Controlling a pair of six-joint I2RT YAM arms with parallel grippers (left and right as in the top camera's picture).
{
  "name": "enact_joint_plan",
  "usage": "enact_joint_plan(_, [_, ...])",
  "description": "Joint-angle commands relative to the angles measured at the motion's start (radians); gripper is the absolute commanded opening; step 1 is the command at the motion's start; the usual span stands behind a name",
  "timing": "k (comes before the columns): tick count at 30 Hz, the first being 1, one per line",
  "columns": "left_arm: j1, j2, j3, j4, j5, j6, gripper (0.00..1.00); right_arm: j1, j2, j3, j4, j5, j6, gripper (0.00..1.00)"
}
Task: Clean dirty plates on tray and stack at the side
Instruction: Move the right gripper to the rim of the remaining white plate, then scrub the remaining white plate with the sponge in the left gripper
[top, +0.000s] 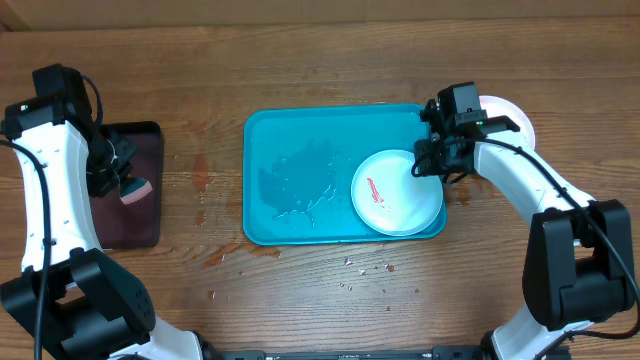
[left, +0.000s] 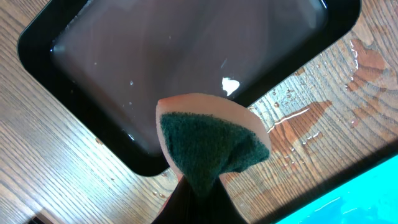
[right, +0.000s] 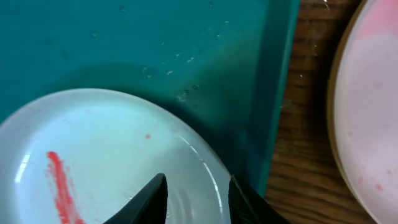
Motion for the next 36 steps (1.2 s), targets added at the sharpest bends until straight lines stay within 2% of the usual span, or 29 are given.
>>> enact_joint_plan(1, [0.000, 0.002, -0.003, -0.002, 0.008, 0.013, 0.04, -0.005, -0.013, -0.025, 0.011, 0.079, -0.031, 0.34])
enact_joint_plan(16, [0.000, 0.002, -0.003, 0.000, 0.034, 0.014, 0.04, -0.003, -0.013, -0.076, -0.011, -0.012, -0.048, 0.33])
enact_joint_plan(26, [0.000, 0.002, -0.003, 0.002, 0.035, 0.020, 0.04, 0.027, -0.013, -0.084, -0.019, -0.298, -0.048, 0.34])
enact_joint_plan(29, [0.000, 0.002, -0.003, 0.002, 0.035, 0.020, 0.04, 0.061, -0.013, -0.084, -0.013, -0.222, -0.019, 0.34])
enact_joint_plan(30, [0.000, 0.002, -0.003, 0.002, 0.042, 0.031, 0.05, 0.072, -0.013, -0.084, -0.012, -0.101, 0.070, 0.43])
enact_joint_plan(32, [0.000, 0.002, -0.003, 0.014, 0.124, 0.102, 0.04, 0.074, -0.013, -0.085, -0.016, -0.012, 0.149, 0.45])
enact_joint_plan(35, [-0.003, 0.002, -0.003, 0.031, 0.219, 0.170, 0.04, 0.074, -0.013, -0.085, -0.011, -0.003, 0.218, 0.43])
enact_joint_plan(36, [-0.006, 0.002, -0.003, 0.036, 0.245, 0.187, 0.04, 0.074, -0.013, -0.085, -0.007, -0.004, 0.240, 0.39])
